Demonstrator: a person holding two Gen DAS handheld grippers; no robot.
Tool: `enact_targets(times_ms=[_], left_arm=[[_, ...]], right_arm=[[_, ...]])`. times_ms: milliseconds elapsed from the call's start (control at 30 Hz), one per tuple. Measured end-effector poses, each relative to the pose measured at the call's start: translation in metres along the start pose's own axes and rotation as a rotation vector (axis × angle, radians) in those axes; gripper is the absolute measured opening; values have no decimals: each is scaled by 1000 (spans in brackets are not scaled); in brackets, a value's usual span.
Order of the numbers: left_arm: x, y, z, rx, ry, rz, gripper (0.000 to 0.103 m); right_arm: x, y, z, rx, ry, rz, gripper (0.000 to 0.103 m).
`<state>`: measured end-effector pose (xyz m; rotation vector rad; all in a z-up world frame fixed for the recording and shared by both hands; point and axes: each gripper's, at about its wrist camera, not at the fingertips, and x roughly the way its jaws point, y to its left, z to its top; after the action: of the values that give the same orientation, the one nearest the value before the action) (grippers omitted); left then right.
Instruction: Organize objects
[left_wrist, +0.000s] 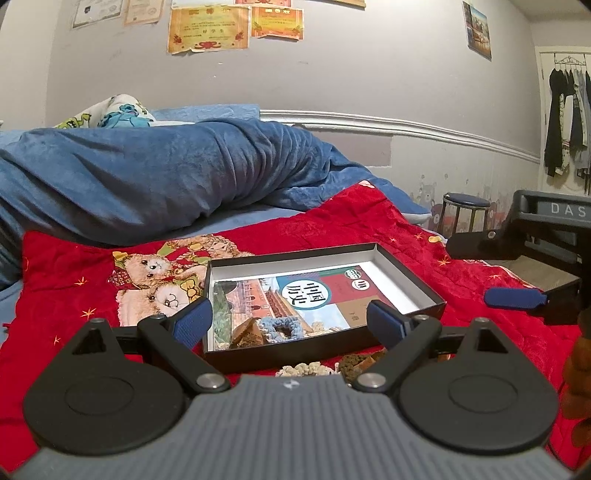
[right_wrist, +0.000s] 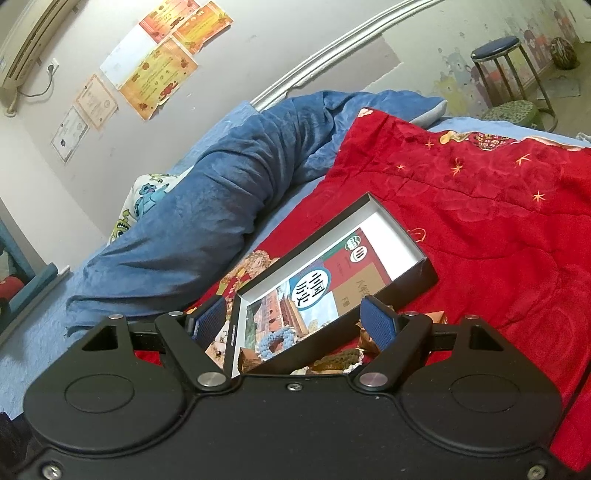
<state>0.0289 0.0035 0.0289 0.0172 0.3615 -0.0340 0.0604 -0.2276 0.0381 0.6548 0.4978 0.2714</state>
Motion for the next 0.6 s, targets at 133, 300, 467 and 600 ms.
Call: enact_targets(times_ms=[133,300,467,600], left_arm=[[1,-1,0,7,3,-1,95],[1,-3,-2,15,3,-1,95],[1,-3,-2,15,3,-1,95],[1,-2,-1,14,4,-1,95]], right_arm=[[1,0,-1,-1,1,0,80],[1,0,-1,-1,1,-2,80],[1,0,-1,3,-2,0,80],[1,-1,-1,5,-3,-2,80]])
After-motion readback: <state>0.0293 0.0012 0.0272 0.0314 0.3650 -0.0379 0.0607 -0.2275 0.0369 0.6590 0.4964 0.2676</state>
